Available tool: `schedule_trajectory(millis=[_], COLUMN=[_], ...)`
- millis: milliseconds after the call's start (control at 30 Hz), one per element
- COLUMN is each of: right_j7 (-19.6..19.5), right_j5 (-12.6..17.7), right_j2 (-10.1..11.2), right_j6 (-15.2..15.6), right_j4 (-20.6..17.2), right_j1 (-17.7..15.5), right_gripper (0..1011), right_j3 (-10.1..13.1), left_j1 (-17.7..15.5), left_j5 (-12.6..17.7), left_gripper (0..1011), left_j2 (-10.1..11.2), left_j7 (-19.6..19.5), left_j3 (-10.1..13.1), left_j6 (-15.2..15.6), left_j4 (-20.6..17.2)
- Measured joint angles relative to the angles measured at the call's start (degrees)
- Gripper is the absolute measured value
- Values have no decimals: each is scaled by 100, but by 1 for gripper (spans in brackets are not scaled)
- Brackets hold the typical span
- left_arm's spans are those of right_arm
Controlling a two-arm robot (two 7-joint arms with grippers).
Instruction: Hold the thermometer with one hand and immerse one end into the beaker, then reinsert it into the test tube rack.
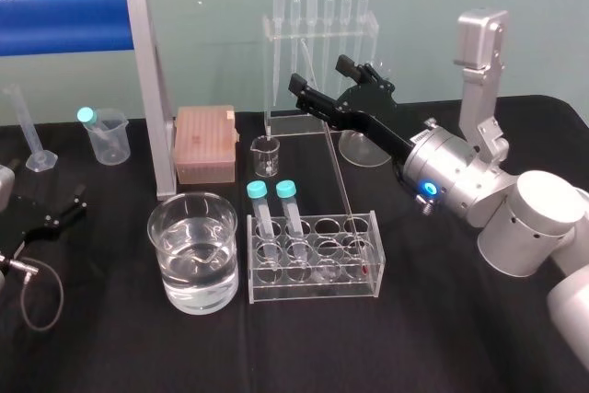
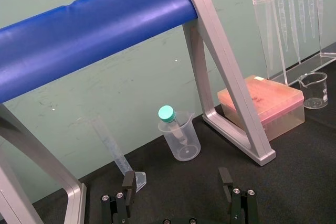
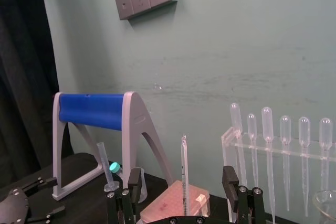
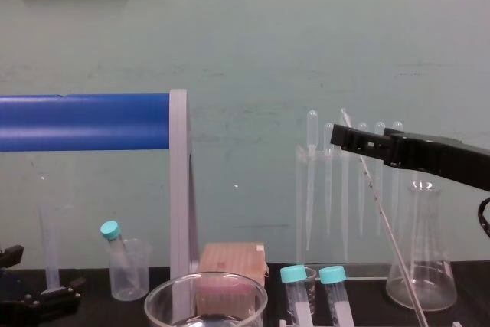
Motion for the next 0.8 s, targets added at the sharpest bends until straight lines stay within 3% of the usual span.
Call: schedule_trajectory(millis=[800], right_j7=[-177], right_j5=[-611], right_j2=[-381], right_j6=[394], right_j4=[365], right_j1=[217], right_gripper=[1003], right_j3=[-39], left_j1=[0], left_j5=[0], left_gripper=[1008], left_j2=[0], left_j7=[0], left_j3=[0], left_j6=[0], left_j4=[0])
